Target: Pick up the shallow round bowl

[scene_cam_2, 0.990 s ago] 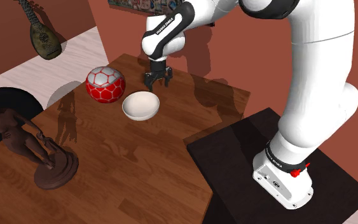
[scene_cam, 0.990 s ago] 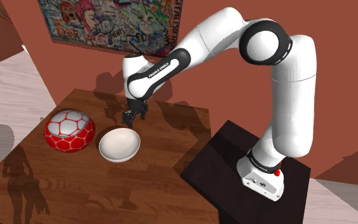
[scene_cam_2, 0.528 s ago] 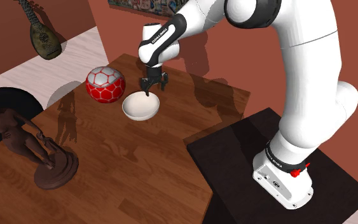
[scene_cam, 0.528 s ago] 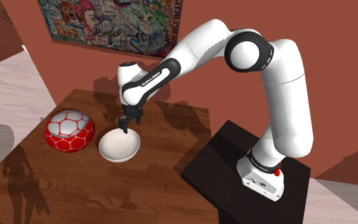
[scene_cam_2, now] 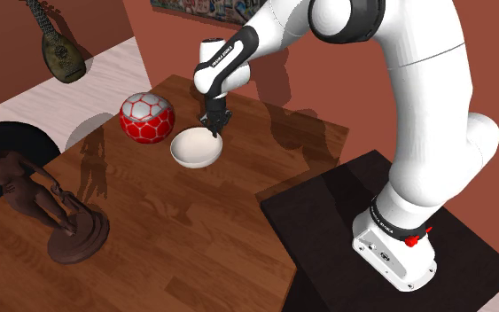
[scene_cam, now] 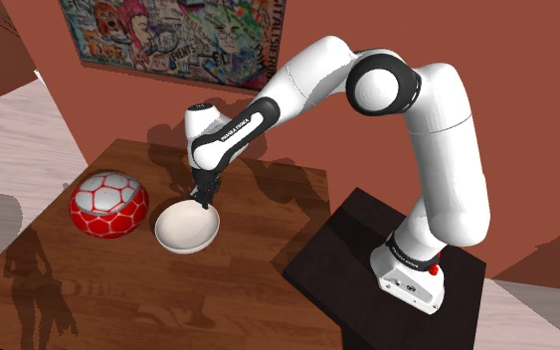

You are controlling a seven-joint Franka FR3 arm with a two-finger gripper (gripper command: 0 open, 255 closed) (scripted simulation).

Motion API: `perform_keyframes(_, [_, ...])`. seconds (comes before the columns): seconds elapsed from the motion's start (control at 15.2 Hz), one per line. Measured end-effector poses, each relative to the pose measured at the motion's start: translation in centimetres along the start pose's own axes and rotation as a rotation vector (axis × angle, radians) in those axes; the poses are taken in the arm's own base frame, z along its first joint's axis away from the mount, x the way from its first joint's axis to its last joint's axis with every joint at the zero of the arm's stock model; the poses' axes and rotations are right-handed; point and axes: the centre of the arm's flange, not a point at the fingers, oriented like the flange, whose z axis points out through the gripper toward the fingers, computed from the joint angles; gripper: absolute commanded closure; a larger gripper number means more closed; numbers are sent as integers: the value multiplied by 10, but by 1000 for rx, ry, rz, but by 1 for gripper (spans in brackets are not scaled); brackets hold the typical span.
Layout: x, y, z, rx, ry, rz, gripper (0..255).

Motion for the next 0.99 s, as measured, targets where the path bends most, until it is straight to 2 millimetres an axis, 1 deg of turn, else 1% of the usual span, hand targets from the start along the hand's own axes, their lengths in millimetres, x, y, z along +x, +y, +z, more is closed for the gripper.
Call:
perform_keyframes(0.46, [0,0,-2,0,0,0,255])
perform_keyframes(0.99, [-4,-5,-41,0,0,0,255])
